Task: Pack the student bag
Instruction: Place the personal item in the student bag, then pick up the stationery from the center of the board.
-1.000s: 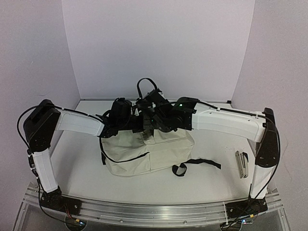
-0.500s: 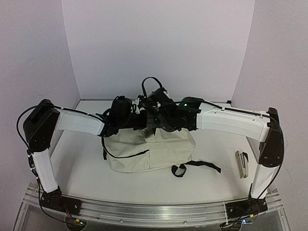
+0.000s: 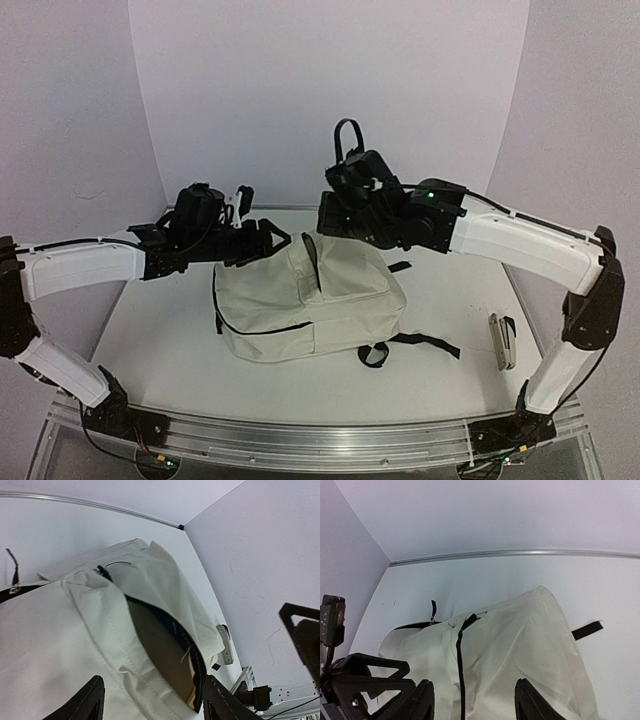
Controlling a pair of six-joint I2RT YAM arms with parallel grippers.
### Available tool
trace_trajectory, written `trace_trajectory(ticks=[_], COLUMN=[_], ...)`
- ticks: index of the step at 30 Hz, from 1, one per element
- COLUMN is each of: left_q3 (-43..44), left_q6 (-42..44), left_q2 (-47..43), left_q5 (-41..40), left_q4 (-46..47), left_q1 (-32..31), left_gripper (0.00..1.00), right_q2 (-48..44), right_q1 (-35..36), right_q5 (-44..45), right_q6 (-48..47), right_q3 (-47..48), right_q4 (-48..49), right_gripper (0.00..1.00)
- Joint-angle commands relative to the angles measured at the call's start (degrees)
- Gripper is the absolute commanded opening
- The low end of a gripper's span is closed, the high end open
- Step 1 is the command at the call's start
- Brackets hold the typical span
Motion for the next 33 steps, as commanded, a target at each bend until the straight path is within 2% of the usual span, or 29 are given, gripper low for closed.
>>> trace_trajectory(ticks=[1, 7, 10, 14, 18, 23, 25, 33], left_q3=[-2.2, -3.1, -3.1, -3.2, -3.6, -5.0, -5.3, -6.1], left_q6=[0.4, 0.3, 0.7, 0.8, 0.8, 0.4, 0.5, 1.1], left_q2=[-5.3, -9.1, -9.4, -8.7, -8.1, -8.7, -9.1, -10.4], left_q5=[-2.1, 1.0, 1.3, 3.0, 4.4, 5.2, 5.5, 6.6], left_q4=[-7.9, -9.7, -10.6, -10.4, -9.7, -8.2, -7.9, -8.0], left_q1=[3.5, 8.5, 9.3, 9.9, 10.1, 10.5, 10.7, 11.7], left_gripper=[0.73, 0.91, 0.96, 0.99, 1.0, 1.0, 1.0, 1.0], right_q2=[-6.0, -15.8, -20.2, -24.4, -25.7, -24.2, -23.0, -16.1], right_q1=[-1.4, -12.2, -19.0, -29.9, -41.7, -52.0, -54.7, -58.2], right_q5=[-1.1, -8.9, -11.4, -15.7, -20.9, -22.9, -23.2, -21.3], right_q6=[-2.3, 0.5, 1.1, 0.8, 0.4, -0.1, -0.1, -2.7], right_q3=[-2.5, -15.8, -22.6, -31.3, -39.8, -47.3, -49.0, -50.7], right_q4=[1.6, 0.8, -0.5, -1.6, -1.6, -1.6, -1.6, -1.2], right_gripper=[0.66, 0.8, 0.88, 0.97, 0.98, 0.97, 0.93, 0.68])
